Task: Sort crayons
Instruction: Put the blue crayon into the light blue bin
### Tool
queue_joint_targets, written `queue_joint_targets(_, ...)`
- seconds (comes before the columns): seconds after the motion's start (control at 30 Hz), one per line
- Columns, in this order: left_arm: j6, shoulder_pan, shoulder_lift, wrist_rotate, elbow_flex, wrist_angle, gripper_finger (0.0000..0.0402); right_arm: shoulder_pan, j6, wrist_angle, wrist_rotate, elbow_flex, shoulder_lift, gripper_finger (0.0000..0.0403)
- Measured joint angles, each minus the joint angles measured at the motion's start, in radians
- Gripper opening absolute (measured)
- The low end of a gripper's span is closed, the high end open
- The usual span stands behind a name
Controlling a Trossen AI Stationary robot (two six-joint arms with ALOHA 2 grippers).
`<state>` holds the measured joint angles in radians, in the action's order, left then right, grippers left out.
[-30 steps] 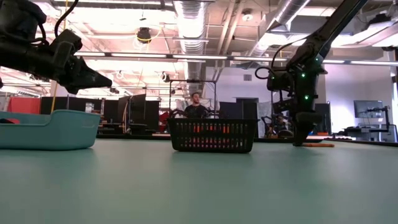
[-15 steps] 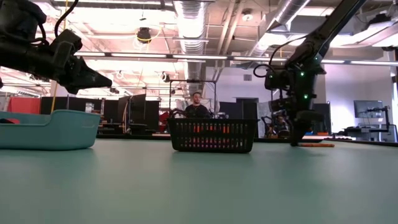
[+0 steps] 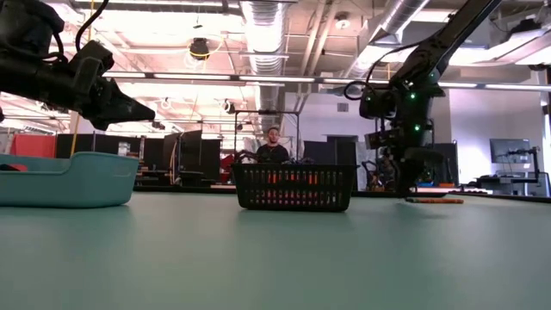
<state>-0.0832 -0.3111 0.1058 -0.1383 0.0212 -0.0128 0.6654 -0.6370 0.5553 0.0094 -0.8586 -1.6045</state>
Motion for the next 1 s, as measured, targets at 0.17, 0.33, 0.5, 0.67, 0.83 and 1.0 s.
queue_joint_targets(0.17,0.0,0.0,0.0,0.0,0.0,0.0,0.0029,0.035,0.003,0.03,0.068,-0.011,0.001,0.007)
queue_joint_targets(0.33,0.0,0.0,0.0,0.0,0.0,0.0,0.0029,0.059,-0.026,0.092,0.068,-0.011,0.001,0.011)
queue_joint_targets(0.5,0.0,0.0,0.0,0.0,0.0,0.0,0.0029,0.059,-0.057,0.119,0.068,-0.01,0.001,0.0133)
queue_joint_targets(0.67,0.0,0.0,0.0,0.0,0.0,0.0,0.0029,0.063,-0.122,0.073,0.09,0.021,-0.001,0.0134)
queue_joint_targets(0.83,0.0,0.0,0.0,0.0,0.0,0.0,0.0029,0.069,-0.137,0.058,0.094,0.027,-0.003,0.0118)
queue_joint_targets(1.0,0.0,0.0,0.0,0.0,0.0,0.0,0.0029,0.077,-0.157,0.061,0.09,0.027,-0.007,0.0084)
